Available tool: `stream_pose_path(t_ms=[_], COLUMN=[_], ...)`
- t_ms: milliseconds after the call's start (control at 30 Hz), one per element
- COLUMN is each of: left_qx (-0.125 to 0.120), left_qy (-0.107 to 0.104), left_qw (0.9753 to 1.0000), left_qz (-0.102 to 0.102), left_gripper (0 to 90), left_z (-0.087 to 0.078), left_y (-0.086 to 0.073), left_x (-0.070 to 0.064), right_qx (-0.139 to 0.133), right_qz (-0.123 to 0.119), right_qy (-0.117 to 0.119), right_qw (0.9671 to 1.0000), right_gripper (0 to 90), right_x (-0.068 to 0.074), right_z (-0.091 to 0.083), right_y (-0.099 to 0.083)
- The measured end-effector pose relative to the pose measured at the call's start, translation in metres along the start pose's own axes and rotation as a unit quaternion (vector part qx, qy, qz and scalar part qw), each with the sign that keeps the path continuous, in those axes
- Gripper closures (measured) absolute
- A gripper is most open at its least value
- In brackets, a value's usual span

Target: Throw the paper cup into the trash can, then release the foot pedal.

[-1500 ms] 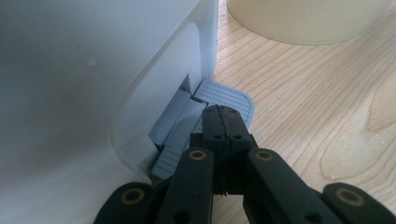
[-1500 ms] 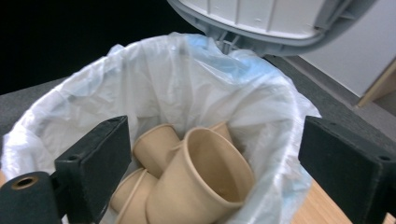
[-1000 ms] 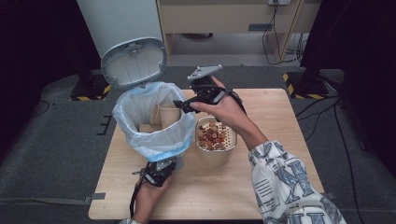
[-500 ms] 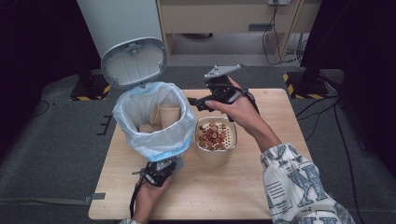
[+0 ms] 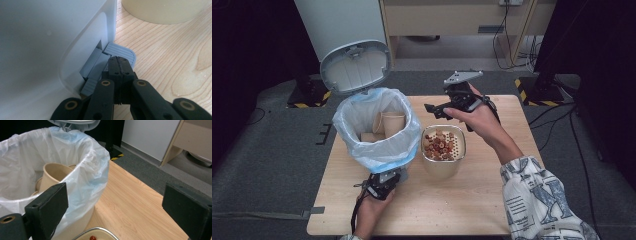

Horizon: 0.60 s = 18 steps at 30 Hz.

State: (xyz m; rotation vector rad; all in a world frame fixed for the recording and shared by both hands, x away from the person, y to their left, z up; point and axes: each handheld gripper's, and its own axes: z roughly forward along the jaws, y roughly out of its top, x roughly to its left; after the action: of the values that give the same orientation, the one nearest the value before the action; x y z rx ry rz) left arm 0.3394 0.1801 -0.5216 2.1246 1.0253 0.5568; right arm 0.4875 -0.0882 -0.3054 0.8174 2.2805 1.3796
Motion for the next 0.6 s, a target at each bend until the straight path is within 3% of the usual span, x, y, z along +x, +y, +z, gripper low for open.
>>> stream_pose_path(t_ms=[300,433,600], left_qx=[0.001,0.0,0.013], left_qy=[0.001,0.0,-0.016], left_qw=[1.0,1.0,0.9998], left_qz=[0.0,0.0,-0.008], left_gripper=[89.7,89.5,70.3], left_z=[0.0,-0.001,-0.009], left_y=[0.0,0.0,-0.001], left_x=[0.0,-0.001,-0.004], right_qx=[0.005,0.008,0.013], right_qz=[0.007,0.015,0.031], right_qy=[-0.014,-0.034,-0.062], right_qw=[0.9999,0.9993,0.9975], right_gripper=[7.2,7.1,6.9], right_x=[-0.012,-0.024,-0.041], right_z=[-0.013,-0.026,-0.042], right_y=[-0.012,-0.026,-0.045])
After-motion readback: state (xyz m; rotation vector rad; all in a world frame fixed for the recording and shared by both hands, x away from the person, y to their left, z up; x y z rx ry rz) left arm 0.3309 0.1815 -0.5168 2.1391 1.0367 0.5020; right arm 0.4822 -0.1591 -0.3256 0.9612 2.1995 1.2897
